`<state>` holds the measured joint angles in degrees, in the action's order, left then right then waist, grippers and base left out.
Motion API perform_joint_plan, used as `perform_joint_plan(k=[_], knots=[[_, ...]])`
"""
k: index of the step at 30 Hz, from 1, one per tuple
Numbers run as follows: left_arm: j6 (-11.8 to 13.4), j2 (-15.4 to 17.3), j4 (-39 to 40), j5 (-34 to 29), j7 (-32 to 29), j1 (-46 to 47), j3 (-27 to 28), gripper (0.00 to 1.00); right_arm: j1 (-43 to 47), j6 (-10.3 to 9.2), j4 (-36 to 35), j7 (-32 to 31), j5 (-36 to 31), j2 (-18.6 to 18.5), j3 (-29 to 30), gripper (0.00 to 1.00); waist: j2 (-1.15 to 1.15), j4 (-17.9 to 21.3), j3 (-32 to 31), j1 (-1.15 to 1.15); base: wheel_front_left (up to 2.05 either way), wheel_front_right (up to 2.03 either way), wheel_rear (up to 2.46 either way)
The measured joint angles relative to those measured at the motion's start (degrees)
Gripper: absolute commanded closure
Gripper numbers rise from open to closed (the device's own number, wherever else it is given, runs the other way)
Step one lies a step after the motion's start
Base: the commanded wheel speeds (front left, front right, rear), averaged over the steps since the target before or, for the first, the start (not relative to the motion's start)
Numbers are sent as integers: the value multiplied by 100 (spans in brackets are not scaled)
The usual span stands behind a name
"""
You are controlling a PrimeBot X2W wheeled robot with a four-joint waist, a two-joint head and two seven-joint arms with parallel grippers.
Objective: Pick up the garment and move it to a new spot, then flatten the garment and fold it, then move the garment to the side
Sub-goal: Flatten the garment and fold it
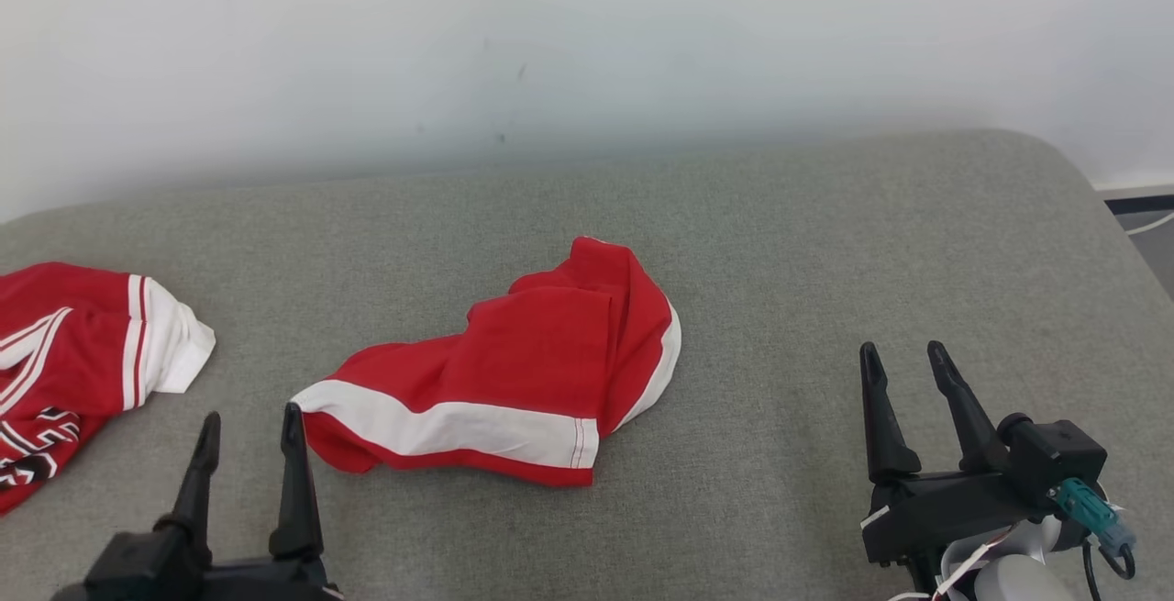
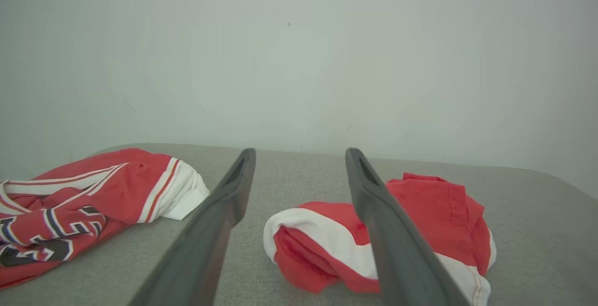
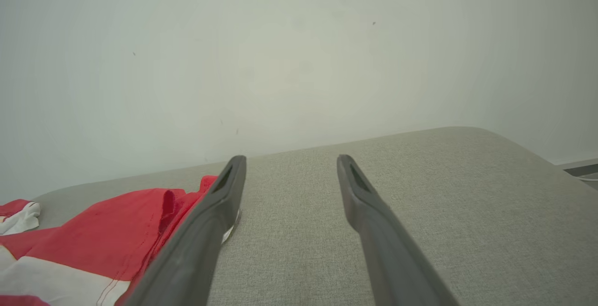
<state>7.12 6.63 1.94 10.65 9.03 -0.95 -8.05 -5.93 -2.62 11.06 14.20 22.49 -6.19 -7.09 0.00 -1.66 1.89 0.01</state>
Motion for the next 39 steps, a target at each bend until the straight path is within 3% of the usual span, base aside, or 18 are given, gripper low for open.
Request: perform_joint_plan(k=[18, 39], knots=[[-269, 22, -597, 199, 256, -233, -127, 0, 122, 9, 47, 1, 2, 10, 82, 0, 0, -266, -93, -1, 0, 0, 0], [-495, 26, -921, 264, 312, -168, -178, 0, 105, 9, 55, 1, 1, 19, 27, 0, 0, -217, 44, -1, 0, 0, 0]])
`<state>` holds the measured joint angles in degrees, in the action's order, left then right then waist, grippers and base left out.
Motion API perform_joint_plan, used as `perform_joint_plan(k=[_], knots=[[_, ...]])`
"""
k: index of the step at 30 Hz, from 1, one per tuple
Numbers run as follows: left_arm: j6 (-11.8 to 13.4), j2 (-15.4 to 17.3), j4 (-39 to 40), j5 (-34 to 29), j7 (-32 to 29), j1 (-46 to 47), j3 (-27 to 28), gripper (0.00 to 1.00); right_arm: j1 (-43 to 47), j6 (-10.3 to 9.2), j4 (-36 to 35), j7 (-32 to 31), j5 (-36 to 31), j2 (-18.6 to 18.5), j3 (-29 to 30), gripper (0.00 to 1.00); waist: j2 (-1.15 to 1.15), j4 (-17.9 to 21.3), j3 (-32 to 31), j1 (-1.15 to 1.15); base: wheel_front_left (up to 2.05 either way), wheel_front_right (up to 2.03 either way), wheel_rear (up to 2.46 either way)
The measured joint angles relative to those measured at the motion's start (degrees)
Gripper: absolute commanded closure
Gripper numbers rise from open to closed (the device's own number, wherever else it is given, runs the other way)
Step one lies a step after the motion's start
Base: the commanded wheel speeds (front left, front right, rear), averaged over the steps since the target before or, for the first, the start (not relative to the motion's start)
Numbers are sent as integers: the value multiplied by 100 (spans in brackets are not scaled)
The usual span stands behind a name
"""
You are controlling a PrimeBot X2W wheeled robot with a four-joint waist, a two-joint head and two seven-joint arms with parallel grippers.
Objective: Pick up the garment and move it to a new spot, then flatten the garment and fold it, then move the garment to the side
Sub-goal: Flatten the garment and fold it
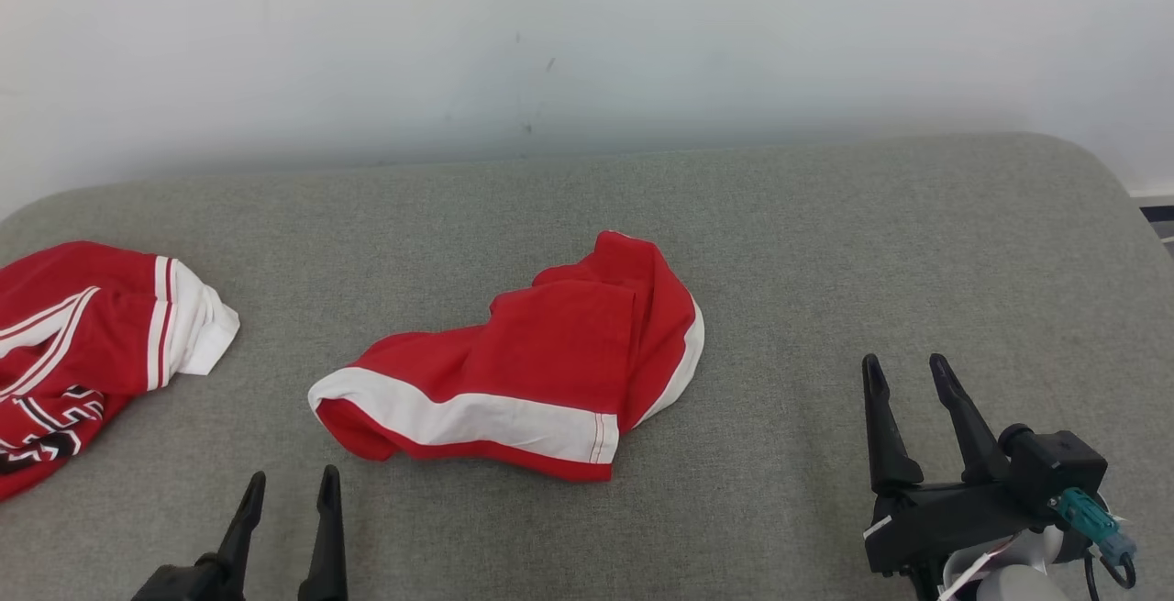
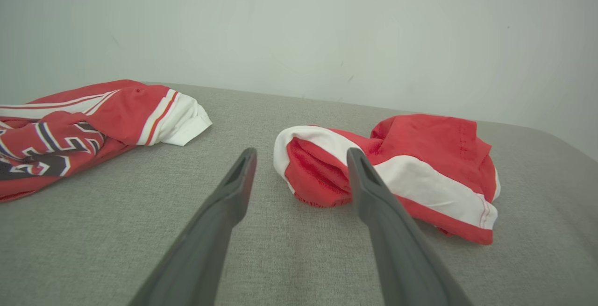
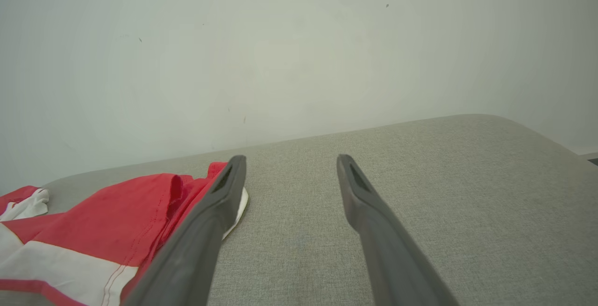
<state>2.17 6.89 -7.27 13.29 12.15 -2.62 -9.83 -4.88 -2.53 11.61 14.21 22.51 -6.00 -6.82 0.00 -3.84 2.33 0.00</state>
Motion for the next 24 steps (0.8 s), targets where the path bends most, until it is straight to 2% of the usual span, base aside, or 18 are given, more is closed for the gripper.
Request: perform_joint_plan(k=[11, 16, 24], knots=[[-372, 181, -943, 47, -516, 957, -170, 0, -88, 40, -114, 0, -89, -31, -78, 0, 0, -51, 204, 0, 0, 0, 0], [-480, 336, -1467, 73, -728, 1061, -157, 0, -298, 90, -120, -7, -149, -33, -162, 0, 0, -2, 328, 0, 0, 0, 0], [-591, 292, -1994, 140, -857, 1470, -298, 0, -326, 108, -102, -14, -196, -136, -171, 0, 0, 174, 446, 0, 0, 0, 0]])
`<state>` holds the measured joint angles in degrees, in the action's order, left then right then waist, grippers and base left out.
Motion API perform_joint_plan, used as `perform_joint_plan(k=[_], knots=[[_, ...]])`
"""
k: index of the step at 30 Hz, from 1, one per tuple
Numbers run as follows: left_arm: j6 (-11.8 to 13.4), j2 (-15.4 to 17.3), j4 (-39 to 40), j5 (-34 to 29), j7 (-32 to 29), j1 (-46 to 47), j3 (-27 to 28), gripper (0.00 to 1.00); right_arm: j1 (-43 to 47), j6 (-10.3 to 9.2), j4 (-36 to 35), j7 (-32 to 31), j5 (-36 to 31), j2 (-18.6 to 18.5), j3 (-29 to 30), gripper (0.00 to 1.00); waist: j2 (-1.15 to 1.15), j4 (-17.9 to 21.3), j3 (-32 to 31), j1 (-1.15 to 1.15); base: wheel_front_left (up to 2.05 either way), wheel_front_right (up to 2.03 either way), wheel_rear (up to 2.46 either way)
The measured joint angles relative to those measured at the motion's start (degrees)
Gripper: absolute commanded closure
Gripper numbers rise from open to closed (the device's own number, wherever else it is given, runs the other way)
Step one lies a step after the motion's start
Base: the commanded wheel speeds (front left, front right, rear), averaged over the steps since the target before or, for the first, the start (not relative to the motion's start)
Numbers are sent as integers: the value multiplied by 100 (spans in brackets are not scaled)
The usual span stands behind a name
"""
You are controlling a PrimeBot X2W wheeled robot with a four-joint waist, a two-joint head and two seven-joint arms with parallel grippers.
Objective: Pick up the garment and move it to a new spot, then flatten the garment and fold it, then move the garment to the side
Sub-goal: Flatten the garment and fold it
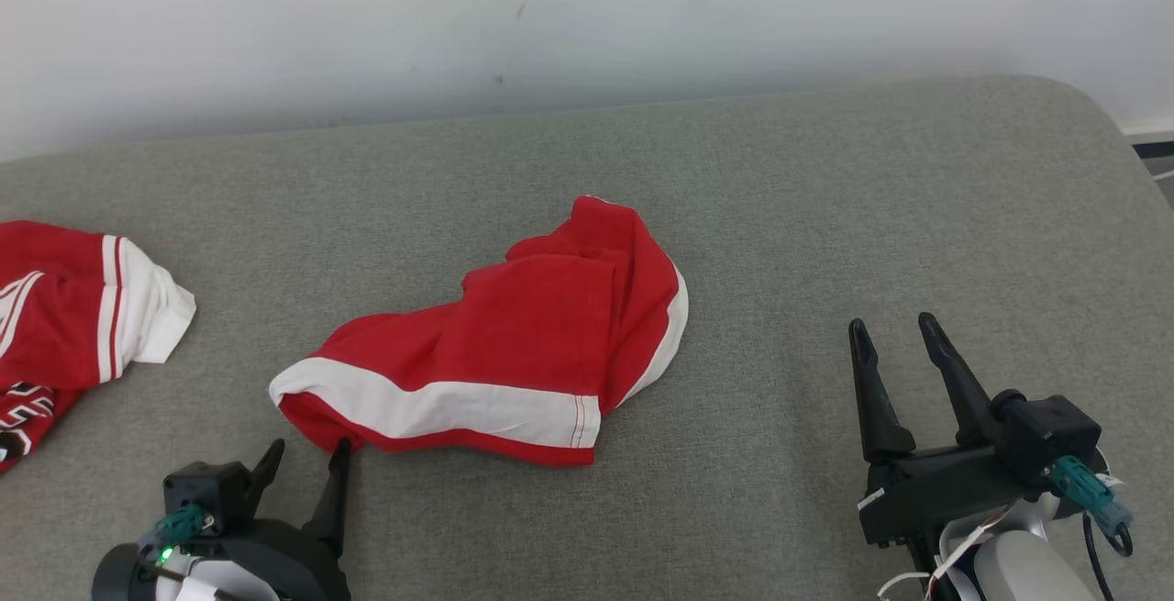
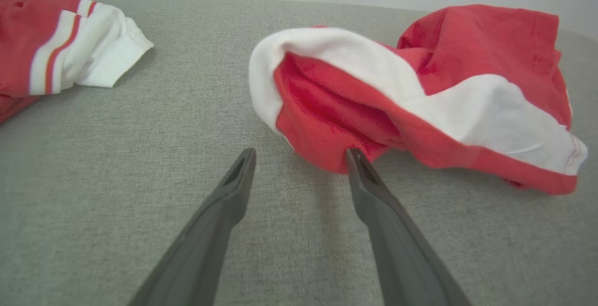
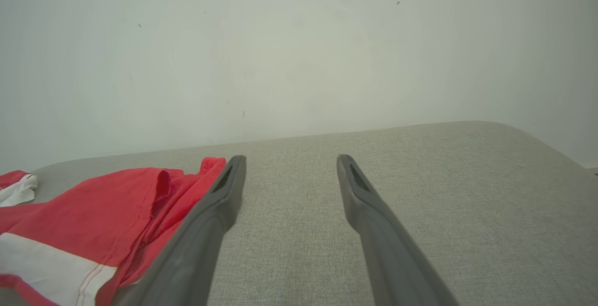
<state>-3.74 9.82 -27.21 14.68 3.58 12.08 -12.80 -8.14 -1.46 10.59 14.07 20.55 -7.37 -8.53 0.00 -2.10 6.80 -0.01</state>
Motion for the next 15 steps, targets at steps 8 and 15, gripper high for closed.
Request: perform_joint_plan(k=[8, 15], knots=[[-37, -118, -487, 23, -52, 346, 34, 58, -71, 46, -30, -48, -65, -23, -73, 0, 0, 107, 70, 0, 0, 0, 0], [-38, -263, -823, 47, 10, 585, -2, 100, -191, 255, 45, -252, -101, 25, -463, 0, 0, 80, 88, 1, 0, 0, 0]])
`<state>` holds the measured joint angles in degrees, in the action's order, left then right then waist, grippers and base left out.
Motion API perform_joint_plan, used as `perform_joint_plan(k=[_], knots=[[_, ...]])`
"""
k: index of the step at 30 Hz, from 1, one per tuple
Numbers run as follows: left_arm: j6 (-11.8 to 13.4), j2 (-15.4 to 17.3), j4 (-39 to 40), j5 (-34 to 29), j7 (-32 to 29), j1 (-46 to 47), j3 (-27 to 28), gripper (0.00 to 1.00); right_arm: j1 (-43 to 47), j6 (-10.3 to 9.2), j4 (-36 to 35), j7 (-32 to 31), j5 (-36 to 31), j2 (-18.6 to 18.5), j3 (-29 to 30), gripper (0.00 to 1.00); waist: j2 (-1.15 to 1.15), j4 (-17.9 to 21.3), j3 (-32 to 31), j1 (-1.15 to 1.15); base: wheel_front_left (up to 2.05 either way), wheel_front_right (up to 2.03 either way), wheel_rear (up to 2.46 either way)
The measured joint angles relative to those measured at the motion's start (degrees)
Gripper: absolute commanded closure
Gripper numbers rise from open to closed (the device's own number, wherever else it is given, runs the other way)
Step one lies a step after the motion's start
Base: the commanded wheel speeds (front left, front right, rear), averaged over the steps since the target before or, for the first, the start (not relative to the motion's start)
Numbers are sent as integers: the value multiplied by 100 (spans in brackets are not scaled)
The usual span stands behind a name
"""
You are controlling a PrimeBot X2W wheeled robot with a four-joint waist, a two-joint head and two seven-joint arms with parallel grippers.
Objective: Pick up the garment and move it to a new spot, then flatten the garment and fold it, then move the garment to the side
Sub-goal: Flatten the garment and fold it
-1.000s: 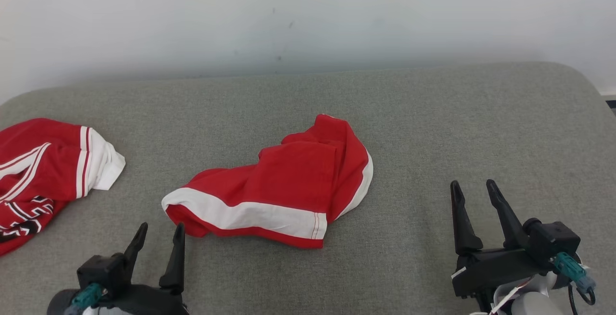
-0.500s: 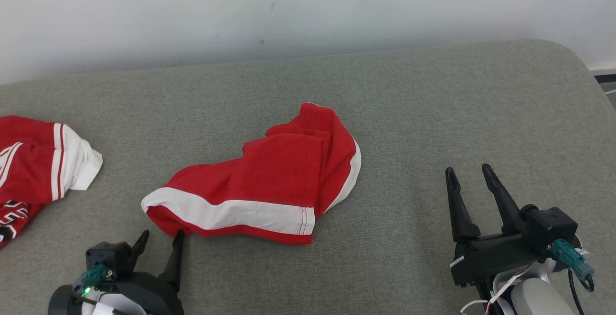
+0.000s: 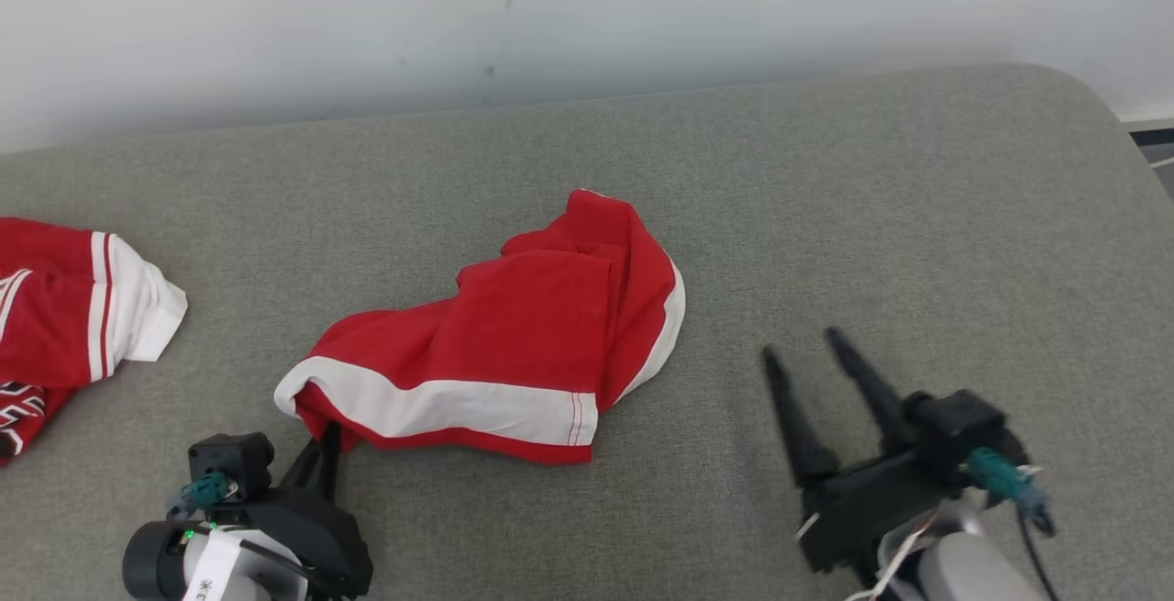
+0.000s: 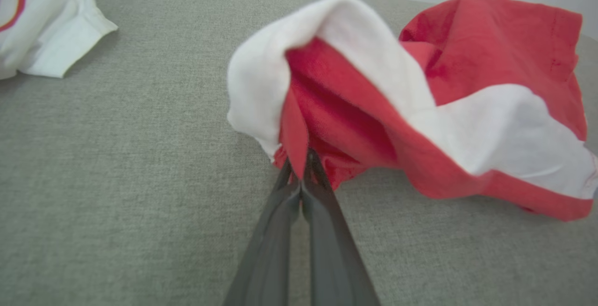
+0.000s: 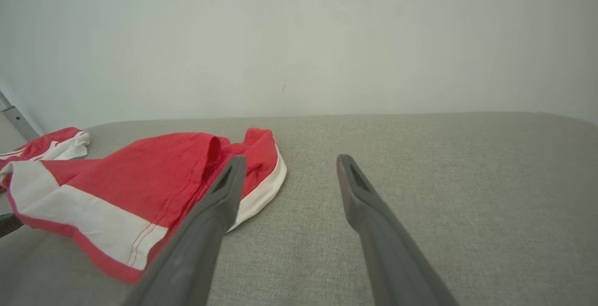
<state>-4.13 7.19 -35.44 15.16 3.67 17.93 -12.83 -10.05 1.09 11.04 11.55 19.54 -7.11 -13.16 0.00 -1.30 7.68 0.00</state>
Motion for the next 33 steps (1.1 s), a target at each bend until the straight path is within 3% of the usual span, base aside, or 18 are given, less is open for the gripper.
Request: perform_joint_plan(k=[5, 16, 19, 21, 31, 33], knots=[[-49, -77, -189, 0, 90, 88, -74, 100, -82, 301, 270, -474, 0, 183, -672, 0, 0, -112, -7, 0, 0, 0, 0], [-101, -215, -510, -4, 303, 407, -241, 100, -649, 396, 1029, -1430, 119, 361, -1635, 0, 0, -444, 64, 0, 0, 0, 0], [-124, -225, -572, -4, 364, 474, -249, 100, -728, 396, 1183, -1573, 249, 361, -1716, 15, 0, -501, 115, 0, 0, 0, 0], [-131, -227, -595, -3, 400, 509, -245, 100, -795, 393, 1254, -1633, 361, 358, -1800, 19, 0, -524, 160, 0, 0, 0, 0], [-144, -269, -805, -1, 595, 744, -243, 100, -1312, -44, 1211, -1660, 1145, 352, -2472, 16, 0, -592, 338, 0, 0, 0, 0], [-145, -274, -849, -1, 608, 761, -246, 100, -1377, -136, 1284, -1660, 1218, 348, -2508, 6, 0, -599, 348, 0, 0, 0, 0]])
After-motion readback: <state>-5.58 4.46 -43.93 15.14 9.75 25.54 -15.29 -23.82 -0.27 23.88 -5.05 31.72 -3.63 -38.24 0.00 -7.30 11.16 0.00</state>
